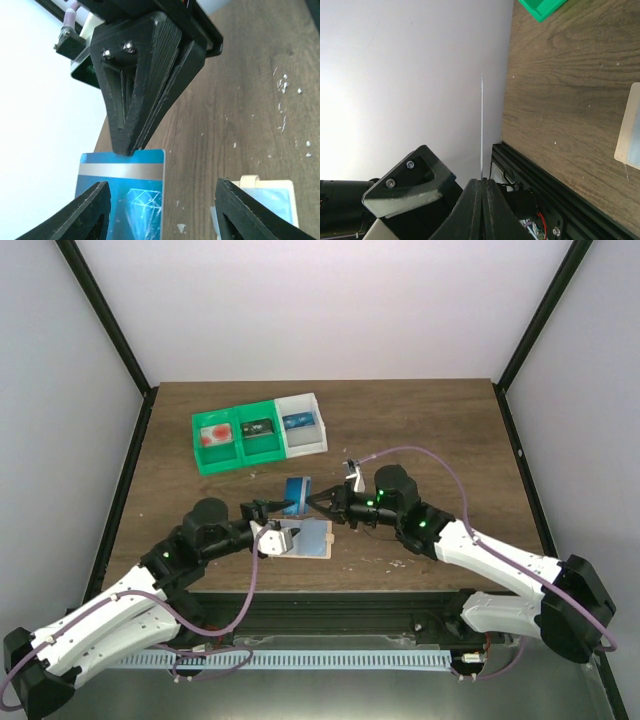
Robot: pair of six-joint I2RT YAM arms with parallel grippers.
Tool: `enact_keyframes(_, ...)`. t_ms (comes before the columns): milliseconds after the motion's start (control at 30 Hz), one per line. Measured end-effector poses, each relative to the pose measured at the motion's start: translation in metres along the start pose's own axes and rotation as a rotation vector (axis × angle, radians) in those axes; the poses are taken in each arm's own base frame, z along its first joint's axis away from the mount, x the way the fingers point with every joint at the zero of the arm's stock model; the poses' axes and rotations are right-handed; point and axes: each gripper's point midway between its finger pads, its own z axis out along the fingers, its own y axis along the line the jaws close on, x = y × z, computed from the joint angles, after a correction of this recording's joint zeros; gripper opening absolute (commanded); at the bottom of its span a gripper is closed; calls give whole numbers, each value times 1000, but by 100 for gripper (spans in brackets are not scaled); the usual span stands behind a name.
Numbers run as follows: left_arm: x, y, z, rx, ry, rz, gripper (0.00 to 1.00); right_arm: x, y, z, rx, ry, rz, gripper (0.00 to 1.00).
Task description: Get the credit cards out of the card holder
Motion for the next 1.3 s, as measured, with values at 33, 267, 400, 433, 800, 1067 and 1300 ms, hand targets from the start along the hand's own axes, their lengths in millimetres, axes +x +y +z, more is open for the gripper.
enact_keyframes(33, 2, 1, 1, -8, 10, 10, 58, 1, -1, 0, -2, 6, 6, 1)
enact_keyframes(267, 20, -1, 5, -41, 67, 61, 35, 4, -1, 1, -16, 22, 28, 0)
enact_keyframes(400, 17, 4, 4, -68, 60, 91, 9, 5, 0, 1, -24, 27, 34, 1)
enact_keyframes(433, 15, 6, 3, -80, 54, 98, 3, 5, 0, 1, -26, 28, 35, 0)
enact_keyframes(800, 5, 20, -3, -144, 18, -39, 0, 7, -4, -9, -51, -4, -42, 52)
enact_keyframes(1067, -19, 35, 4, -139, -122, -530, 0, 5, 33, -52, -166, -139, -339, 72)
enact_keyframes(1300, -39, 59, -3, -127, -293, -980, 0, 13, 39, -87, -219, -226, -494, 91)
